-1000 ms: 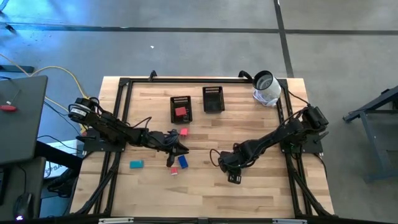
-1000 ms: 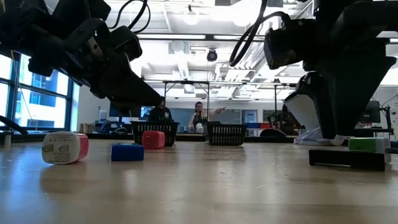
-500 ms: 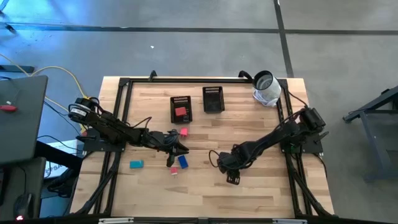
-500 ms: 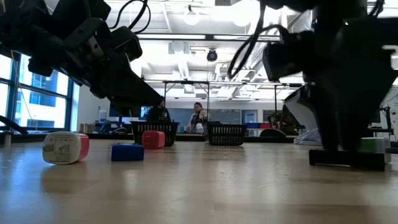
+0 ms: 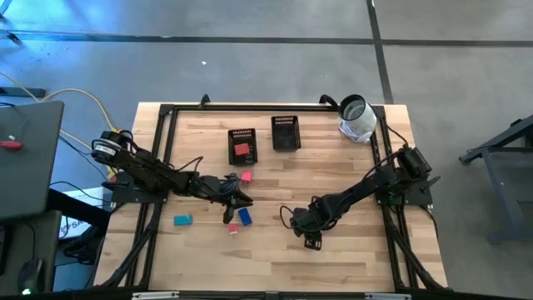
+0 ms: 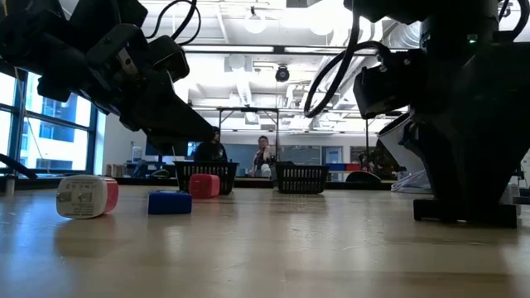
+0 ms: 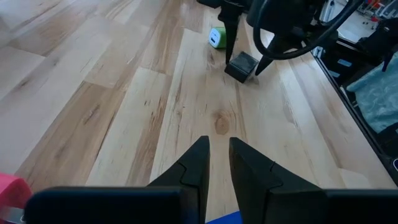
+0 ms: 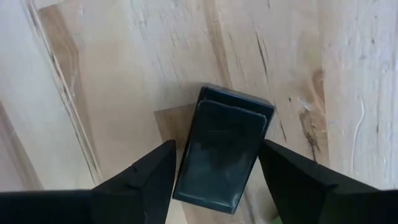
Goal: Pick & Place Office items
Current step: Put the black digital clock into the right black bin
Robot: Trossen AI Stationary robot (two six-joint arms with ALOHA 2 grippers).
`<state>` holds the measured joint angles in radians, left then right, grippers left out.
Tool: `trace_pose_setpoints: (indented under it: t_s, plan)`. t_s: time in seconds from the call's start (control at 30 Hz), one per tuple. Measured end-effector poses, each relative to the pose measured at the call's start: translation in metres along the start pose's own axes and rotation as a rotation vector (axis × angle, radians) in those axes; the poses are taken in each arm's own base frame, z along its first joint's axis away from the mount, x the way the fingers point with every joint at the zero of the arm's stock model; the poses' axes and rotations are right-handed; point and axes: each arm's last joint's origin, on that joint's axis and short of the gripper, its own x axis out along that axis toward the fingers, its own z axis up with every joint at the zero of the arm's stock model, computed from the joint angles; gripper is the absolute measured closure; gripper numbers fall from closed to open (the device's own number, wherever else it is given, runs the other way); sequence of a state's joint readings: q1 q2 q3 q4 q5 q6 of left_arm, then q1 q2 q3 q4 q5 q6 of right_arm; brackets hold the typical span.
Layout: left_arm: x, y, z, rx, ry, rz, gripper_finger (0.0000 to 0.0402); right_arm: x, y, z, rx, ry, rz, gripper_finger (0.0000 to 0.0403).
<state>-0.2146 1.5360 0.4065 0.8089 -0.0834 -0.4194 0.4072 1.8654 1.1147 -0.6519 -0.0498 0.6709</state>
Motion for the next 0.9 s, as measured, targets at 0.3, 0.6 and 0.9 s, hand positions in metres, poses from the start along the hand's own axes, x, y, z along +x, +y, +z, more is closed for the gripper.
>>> trace_pose_setpoints:
  t_s: [0.3, 0.6, 0.9]
  plan:
    - [0.0, 0.0, 0.0, 0.0, 0.0, 0.0, 0.0343, 0.0007, 0.0015, 0.0002, 0.02, -0.043, -0.034, 0.0266]
    - [0.0, 0.0, 0.0, 0.0, 0.0, 0.0, 0.0343, 0.0011, 0.0015, 0.001, 0.028, -0.057, -0.042, 0.0262]
    - [0.0, 0.0, 0.0, -0.007, 0.0, 0.0, 0.0343, 0.001, 0.0016, 0.0038, 0.017, -0.098, -0.057, 0.0263]
